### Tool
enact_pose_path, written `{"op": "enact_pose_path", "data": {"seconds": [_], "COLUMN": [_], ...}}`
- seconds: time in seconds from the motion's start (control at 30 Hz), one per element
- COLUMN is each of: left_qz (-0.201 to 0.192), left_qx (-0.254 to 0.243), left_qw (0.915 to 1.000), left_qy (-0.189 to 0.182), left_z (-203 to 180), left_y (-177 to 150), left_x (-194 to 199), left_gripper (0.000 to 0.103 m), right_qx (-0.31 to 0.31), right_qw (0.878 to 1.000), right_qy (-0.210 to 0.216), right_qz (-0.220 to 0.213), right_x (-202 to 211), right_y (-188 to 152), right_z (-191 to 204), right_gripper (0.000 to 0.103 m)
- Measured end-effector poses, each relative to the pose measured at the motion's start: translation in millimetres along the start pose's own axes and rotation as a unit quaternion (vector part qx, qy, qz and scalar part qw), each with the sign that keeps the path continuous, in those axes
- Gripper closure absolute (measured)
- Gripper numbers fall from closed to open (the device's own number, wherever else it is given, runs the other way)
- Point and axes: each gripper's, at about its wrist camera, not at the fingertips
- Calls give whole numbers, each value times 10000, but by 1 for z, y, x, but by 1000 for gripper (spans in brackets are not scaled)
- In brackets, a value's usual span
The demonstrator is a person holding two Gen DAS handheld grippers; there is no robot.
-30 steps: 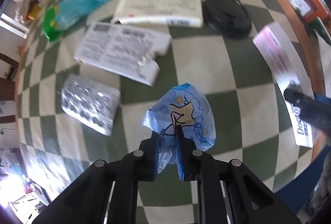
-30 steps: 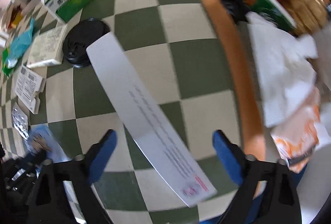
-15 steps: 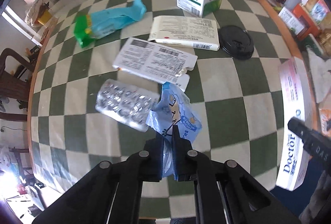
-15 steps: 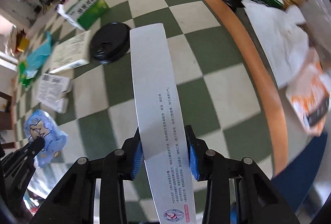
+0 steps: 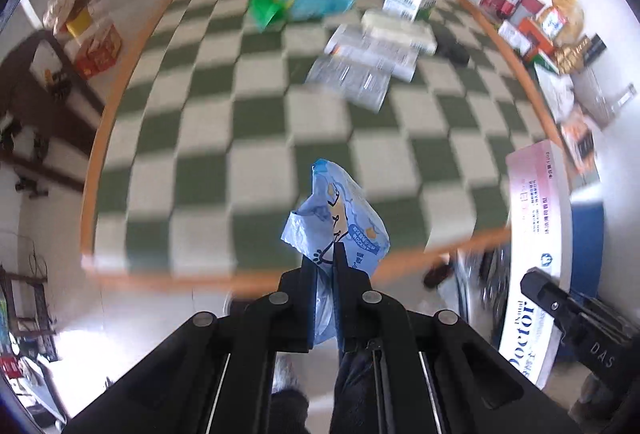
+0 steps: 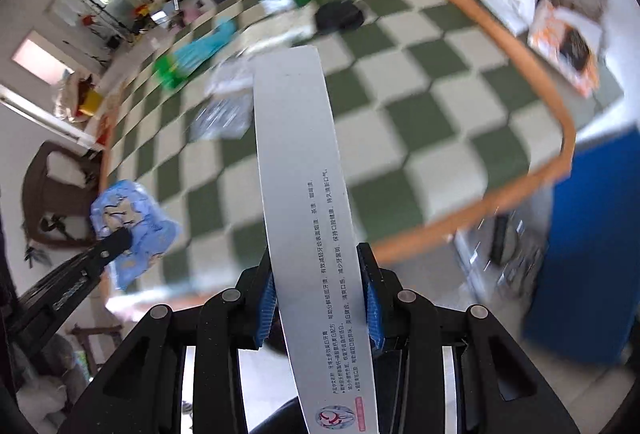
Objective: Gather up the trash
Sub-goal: 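Carry blue wrapper and white box to the bin and release both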
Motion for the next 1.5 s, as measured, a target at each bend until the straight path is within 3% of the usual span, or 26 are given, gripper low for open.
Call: {"op": "enact_pose_path", "data": {"seconds": [0.13, 0.27, 0.37, 0.53, 0.7, 0.87, 0.93, 1.0, 1.07, 1.13, 1.17, 1.2, 1.23, 1.3, 1.5], "left_qz": [526, 1263, 1622, 2049, 2293, 2467, 2487, 2423, 2337, 2280, 2269, 2260, 2226, 2147, 1866], "left_qx": [132, 458, 746, 1192, 1209, 1172, 1204, 1159, 1111, 1097, 1082, 1055, 1042, 1030, 948], "left_qw": [9985, 9909, 9839, 9714, 9657, 9615, 9605, 9626, 9646, 9655, 9658, 9659, 9664, 9677, 9717], "left_qy": [13, 101, 121, 158, 173, 315, 325, 361, 513, 609, 641, 698, 747, 831, 1099], "left_z": [47, 90, 112, 141, 159, 177, 186, 191, 197, 200, 202, 202, 205, 209, 213], "left_y": [-64, -119, -145, -176, -195, -206, -211, -213, -216, -218, -220, -221, -223, -226, -230], "left_x": [-8, -55, -102, -206, -309, -377, -392, -402, -405, -405, -404, -402, -400, -392, -368], "left_gripper": [99, 99, 98, 98, 91, 91, 78, 39, 17, 14, 10, 0, 0, 0, 0], "right_qx": [-27, -80, -224, -161, -122, -202, -153, -98, -77, 4, 83, 133, 187, 302, 695], "right_qw": [9984, 9926, 9853, 9725, 9616, 9509, 9490, 9473, 9478, 9497, 9518, 9544, 9561, 9602, 9671], "right_qy": [309, 415, 502, 468, 448, 464, 447, 405, 287, 179, 62, -15, -77, -270, -881], "right_qz": [468, 1140, 1618, 2275, 2703, 3052, 3118, 3177, 3174, 3127, 3067, 2982, 2924, 2764, 2282], "right_x": [-6, -46, -88, -183, -307, -426, -464, -495, -520, -533, -537, -539, -534, -529, -508], "right_y": [-97, -176, -214, -258, -285, -305, -312, -315, -320, -318, -318, -314, -311, -309, -306], "right_z": [34, 50, 52, 53, 44, 29, 28, 24, 23, 22, 21, 22, 25, 25, 29], "right_gripper": [64, 64, 64, 64, 64, 64, 64, 63, 63, 55, 39, 30, 27, 4, 0]}}
Point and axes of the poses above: each gripper's, at about its wrist camera, not at the fingertips, and x roughly against the way its jaws point, z to its left, y to its top, and after that the axes turned 1 degree about y, right-handed
